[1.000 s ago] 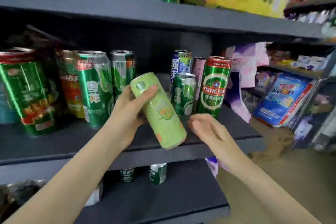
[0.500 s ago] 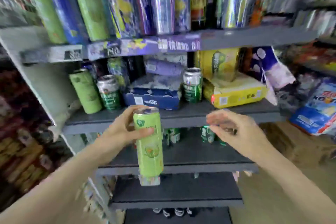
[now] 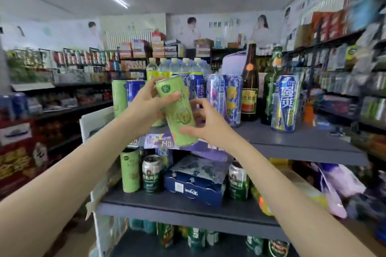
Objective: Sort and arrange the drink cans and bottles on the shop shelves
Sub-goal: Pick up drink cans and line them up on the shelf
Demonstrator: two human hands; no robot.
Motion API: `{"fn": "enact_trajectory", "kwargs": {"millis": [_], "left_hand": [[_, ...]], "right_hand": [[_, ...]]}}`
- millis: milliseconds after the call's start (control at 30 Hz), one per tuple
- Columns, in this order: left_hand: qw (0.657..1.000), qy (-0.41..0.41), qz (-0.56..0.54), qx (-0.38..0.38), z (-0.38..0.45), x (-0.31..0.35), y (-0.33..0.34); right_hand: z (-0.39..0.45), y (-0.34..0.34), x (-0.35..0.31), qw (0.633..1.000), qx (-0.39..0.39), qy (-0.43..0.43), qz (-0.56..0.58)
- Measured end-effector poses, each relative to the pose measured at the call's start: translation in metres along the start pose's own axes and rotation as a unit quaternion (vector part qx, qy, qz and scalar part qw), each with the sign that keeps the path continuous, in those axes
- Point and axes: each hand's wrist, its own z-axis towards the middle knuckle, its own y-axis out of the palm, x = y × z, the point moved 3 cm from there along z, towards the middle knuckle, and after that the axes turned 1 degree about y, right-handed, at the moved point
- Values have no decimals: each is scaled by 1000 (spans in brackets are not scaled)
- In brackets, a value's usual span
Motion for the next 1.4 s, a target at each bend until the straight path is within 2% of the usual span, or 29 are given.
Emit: {"fn": "enact_trajectory", "kwargs": {"millis": [133,300,500,600,733,933,1000,1100,1133,1200,1300,1400], "left_hand": [[994,38,82,57,12,5,-30],[971,86,218,58,23,2,-56],[977,25,138,159,46,-12,-84],[973,-2,136,188,58,-20,-97],[975,-30,129,178,69,-31,-100],[969,-28,211,125,79,-31,-96],[965,-24,240,102,79,-31,-97],[969,-27,230,83,76,-29,-106],[973,-31,211,90,74,-27,-112],[981,-39,157,107,70,-22,-124],[984,-38,124,120,67,-16,-144],[983,-35,130,123,64,-16,-159]], "right_hand": [[33,-5,11,999,41,9,26],[63,11,32,992,99,55,-51],[84,42,41,971,160,108,-143],[90,49,43,957,187,130,-178],[86,47,42,942,216,160,-202],[75,44,38,918,256,195,-231],[70,46,32,906,288,172,-259],[59,61,6,900,352,-9,-255],[59,71,-2,912,333,-49,-234],[69,92,-8,945,249,-55,-205],[100,112,5,964,166,41,-202],[129,117,24,962,150,135,-186]]}}
